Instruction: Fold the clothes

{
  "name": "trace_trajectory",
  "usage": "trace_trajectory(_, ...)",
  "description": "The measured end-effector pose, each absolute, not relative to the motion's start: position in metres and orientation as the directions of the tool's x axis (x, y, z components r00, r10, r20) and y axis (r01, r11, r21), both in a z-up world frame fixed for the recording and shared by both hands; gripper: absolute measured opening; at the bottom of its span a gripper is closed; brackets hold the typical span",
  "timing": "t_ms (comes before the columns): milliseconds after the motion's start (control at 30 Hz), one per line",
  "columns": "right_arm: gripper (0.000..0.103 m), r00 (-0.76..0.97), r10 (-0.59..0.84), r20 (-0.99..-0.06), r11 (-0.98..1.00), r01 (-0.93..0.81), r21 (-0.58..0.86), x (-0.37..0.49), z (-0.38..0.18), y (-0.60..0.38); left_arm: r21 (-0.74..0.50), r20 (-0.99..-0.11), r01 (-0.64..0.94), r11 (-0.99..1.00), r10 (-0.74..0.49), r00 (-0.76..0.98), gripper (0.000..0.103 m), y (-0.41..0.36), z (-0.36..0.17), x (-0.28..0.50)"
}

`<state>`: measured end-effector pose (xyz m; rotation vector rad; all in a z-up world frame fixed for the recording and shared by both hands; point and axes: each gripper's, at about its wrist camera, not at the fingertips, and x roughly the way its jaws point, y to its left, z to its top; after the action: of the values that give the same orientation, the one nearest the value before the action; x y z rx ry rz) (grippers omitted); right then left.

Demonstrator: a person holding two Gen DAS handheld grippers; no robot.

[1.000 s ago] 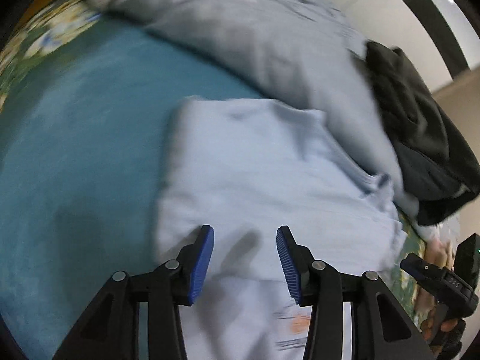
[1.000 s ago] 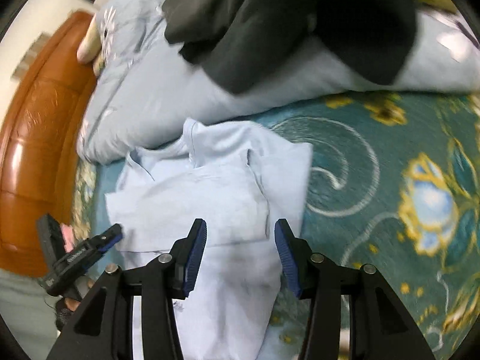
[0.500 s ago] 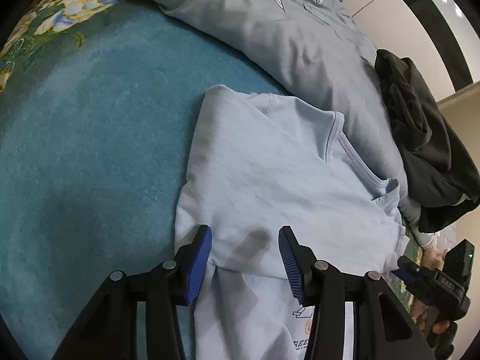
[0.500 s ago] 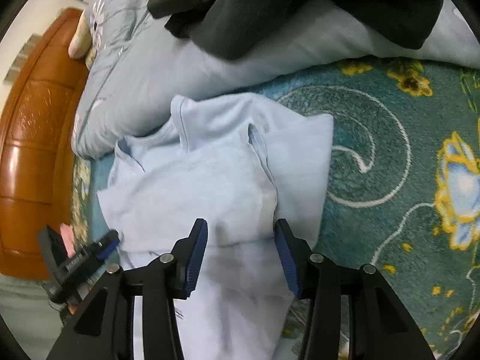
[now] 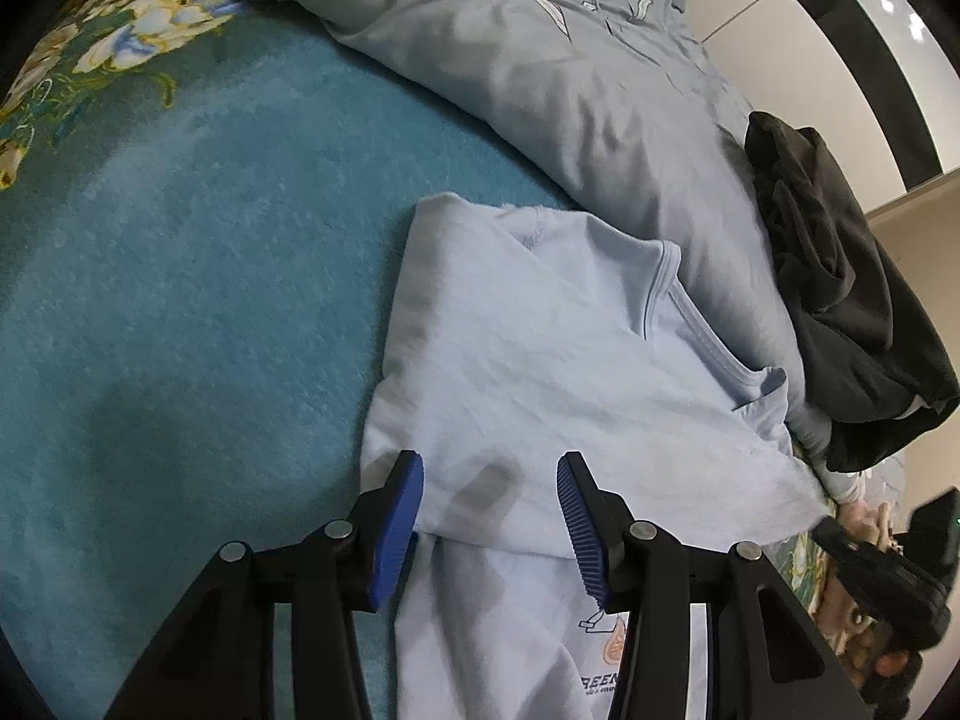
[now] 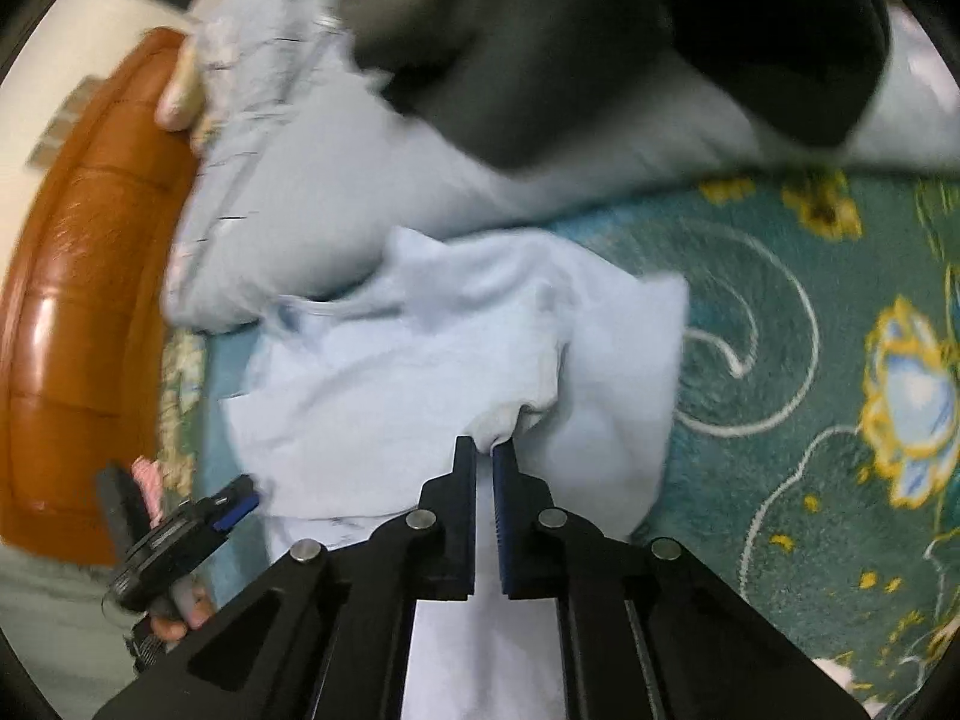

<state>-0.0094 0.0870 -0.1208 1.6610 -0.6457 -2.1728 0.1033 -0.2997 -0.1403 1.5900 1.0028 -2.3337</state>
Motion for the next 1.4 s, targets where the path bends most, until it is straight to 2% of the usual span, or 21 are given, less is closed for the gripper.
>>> trace_trajectory(100, 0.005, -0.286, -0.518, -0.806, -0.842, 0.005, 0.539, 0.004, -0.107, 0.090, -0.442, -0.870, 0.469, -0.764, 0.240, -0.430, 0.051, -0.301, -0.141, 0.104)
trace_trajectory(400, 0.005, -0.192, -0.476, -0.858, -0.858, -0.110, 0.501, 0.033, -0.151, 0.104, -0.436, -0.872, 0.467, -0.769, 0.235, -0.428, 0.051, -0.302, -0.137, 0.107)
trace_trajectory(733, 0.005, -0.196, -0.460, -0.866, -0.862, -0.133, 0.488, 0.041, -0.155, 0.126, -0.443, -0.867, 0.454, -0.773, 0.240, -0.438, 0.052, -0.301, -0.133, 0.102)
trace_trajectory(933, 0.006, -0.165, -0.449, -0.878, -0.882, -0.077, 0.465, 0.043, -0.148, 0.119, -0.441, -0.865, 0.431, -0.787, 0.244, -0.438, 0.052, -0.296, -0.132, 0.094)
trace_trajectory(1100, 0.008, -0.215, -0.420, -0.882, -0.896, -0.059, 0.441, 0.037, -0.129, 0.123, -0.442, -0.862, 0.423, -0.791, 0.243, -0.445, 0.052, -0.297, -0.130, 0.089)
trace_trajectory(1267, 0.008, -0.290, -0.282, -0.915, -0.943, -0.092, 0.320, 0.021, -0.110, 0.134, -0.429, -0.865, 0.414, -0.803, 0.233, -0.444, 0.052, -0.299, -0.128, 0.082)
trace_trajectory(1400, 0.008, -0.306, -0.320, -0.897, -0.931, -0.075, 0.357, 0.004, -0.106, 0.118, -0.435, -0.857, 0.391, -0.811, 0.241, -0.455, 0.053, -0.298, -0.125, 0.068)
